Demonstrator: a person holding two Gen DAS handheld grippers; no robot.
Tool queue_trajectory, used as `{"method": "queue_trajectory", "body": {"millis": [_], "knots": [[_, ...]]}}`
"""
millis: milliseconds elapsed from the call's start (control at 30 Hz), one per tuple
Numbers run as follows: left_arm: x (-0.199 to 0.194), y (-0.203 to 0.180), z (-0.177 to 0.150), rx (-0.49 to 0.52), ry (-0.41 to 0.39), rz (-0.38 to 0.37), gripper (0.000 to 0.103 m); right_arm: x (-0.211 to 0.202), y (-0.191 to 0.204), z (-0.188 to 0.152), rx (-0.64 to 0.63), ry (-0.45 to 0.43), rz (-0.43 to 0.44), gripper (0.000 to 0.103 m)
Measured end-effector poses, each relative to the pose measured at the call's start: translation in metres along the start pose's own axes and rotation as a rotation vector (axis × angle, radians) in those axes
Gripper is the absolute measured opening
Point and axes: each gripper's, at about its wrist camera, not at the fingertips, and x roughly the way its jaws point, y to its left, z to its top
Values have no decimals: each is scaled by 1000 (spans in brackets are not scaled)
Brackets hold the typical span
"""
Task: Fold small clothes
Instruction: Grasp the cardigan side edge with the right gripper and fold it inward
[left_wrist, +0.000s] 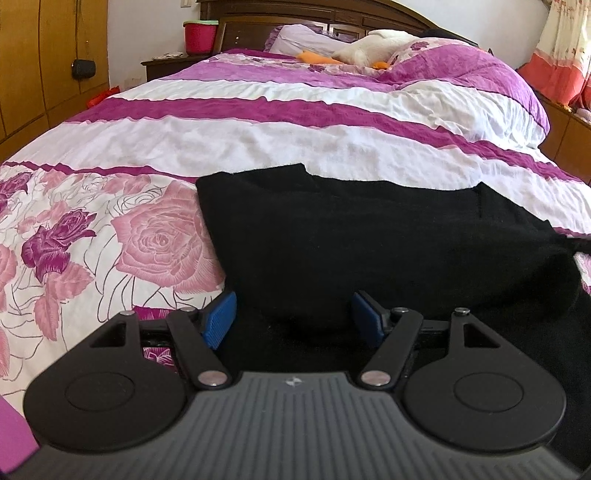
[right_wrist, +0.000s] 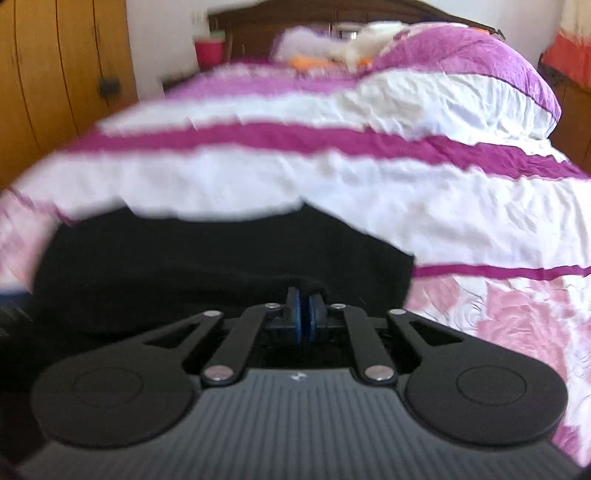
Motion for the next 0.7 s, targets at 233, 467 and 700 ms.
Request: {"method": "queue_trajectory", "body": {"millis": [233,467,700], "knots": [[-2,2,3,20,1,-7,74,-35,-36,-22,295,-119,134,42],[-1,5,4,-8,6,-10,74,-58,-20,-42,200,-75,233,44],[0,5,5,-12,9,-8,74,-36,17,-37,-67,-62,193,43]]}}
